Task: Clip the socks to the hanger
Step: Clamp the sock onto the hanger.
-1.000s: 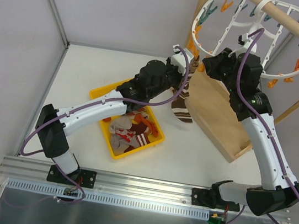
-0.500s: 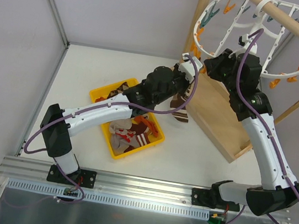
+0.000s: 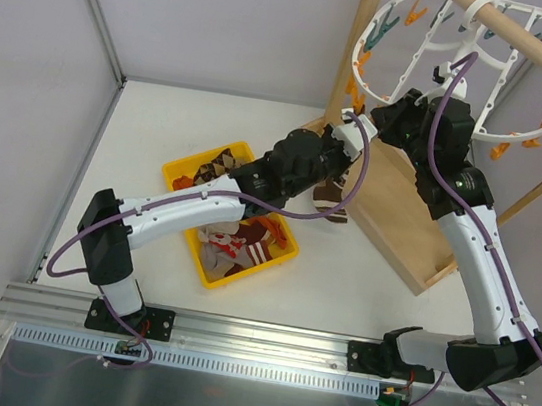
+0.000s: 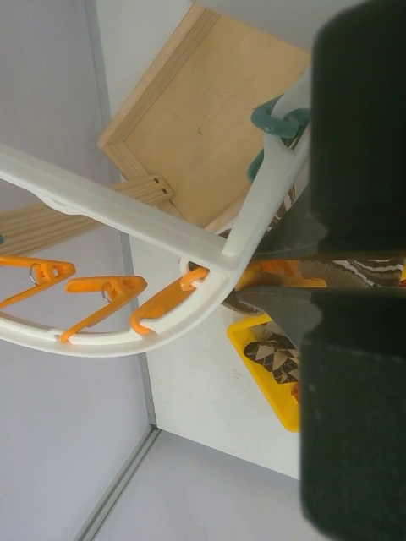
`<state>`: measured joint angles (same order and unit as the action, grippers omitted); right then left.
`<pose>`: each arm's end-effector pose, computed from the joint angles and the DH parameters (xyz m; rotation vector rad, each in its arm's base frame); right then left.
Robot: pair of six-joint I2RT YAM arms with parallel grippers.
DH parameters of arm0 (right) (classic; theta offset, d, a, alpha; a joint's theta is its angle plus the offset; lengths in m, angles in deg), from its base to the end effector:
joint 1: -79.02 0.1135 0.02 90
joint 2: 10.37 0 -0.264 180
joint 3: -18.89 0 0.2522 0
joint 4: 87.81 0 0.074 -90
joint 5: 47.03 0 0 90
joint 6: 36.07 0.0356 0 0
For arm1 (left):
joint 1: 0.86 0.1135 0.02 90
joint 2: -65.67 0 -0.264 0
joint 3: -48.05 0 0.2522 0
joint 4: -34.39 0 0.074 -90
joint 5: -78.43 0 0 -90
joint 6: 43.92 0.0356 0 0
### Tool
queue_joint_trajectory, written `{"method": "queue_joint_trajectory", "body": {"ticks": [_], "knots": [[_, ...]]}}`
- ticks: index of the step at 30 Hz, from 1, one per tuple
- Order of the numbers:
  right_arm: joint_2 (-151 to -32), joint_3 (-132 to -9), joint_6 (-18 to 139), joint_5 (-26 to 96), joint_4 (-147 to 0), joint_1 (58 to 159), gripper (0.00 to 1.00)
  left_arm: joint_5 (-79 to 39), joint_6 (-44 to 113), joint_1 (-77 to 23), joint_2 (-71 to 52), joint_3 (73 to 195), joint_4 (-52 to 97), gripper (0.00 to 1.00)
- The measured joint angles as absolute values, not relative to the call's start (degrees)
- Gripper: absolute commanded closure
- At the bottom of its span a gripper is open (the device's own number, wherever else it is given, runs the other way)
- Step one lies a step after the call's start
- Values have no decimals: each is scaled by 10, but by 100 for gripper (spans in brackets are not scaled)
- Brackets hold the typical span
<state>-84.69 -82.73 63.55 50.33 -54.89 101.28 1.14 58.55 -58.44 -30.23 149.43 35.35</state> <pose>0.2623 0.1024 0.4726 -0.0873 1.6753 0.3133 0.2244 -0.3387 0.4124 0.6926 1.3070 -0.4792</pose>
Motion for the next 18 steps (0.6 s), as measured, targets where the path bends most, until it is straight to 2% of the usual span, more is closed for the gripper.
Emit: {"method": "queue_joint_trajectory", "body": {"ticks": [18], "knots": [[-847, -827, 636, 506, -549, 1013, 99, 23, 601, -592, -319, 1504, 362, 100]]}}
